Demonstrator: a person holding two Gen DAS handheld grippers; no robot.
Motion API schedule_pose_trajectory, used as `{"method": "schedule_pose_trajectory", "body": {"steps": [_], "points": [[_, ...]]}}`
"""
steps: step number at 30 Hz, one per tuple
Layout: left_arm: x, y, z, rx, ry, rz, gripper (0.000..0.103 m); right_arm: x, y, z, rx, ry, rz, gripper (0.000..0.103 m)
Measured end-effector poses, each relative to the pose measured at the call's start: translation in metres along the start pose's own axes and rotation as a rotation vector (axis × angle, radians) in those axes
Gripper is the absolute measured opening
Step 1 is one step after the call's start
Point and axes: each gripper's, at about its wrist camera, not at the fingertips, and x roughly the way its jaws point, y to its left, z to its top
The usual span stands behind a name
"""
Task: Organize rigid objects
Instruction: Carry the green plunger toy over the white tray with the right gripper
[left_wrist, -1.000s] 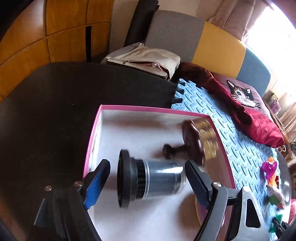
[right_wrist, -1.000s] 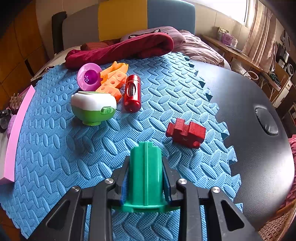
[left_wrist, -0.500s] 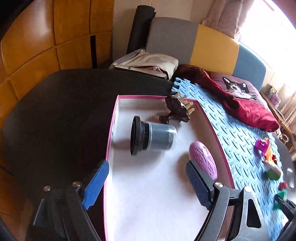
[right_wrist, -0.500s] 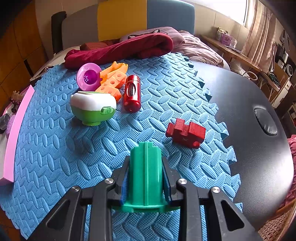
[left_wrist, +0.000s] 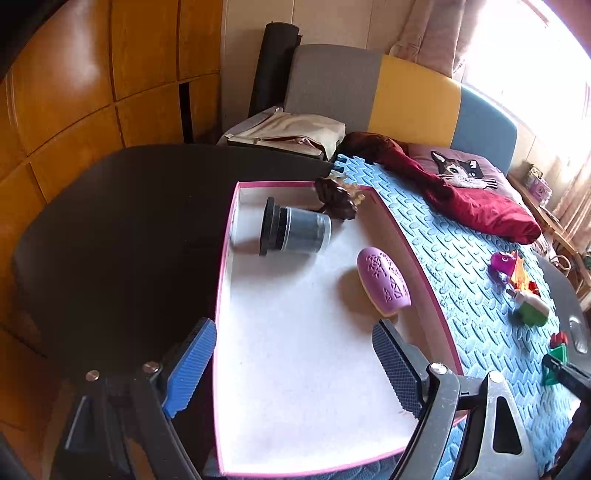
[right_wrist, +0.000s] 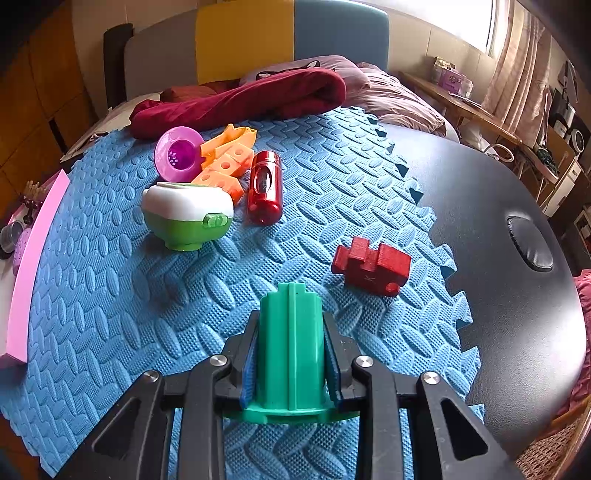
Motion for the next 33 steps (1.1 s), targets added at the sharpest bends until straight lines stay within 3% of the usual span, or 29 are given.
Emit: {"method": "schedule_pose_trajectory", "body": {"steps": [23, 33], "points": [[-0.016, 0.021, -0.013, -0.035, -0.003, 0.029, 0.087, 0.001, 0.001, 0.000, -0.004, -0.002, -0.005, 0.029], [-0.023, 0.031, -0.014, -0.053, -0.013, 0.026, 0.089, -0.001, 0.009, -0.001, -0.026, 0.017, 0.039, 0.030]]}}
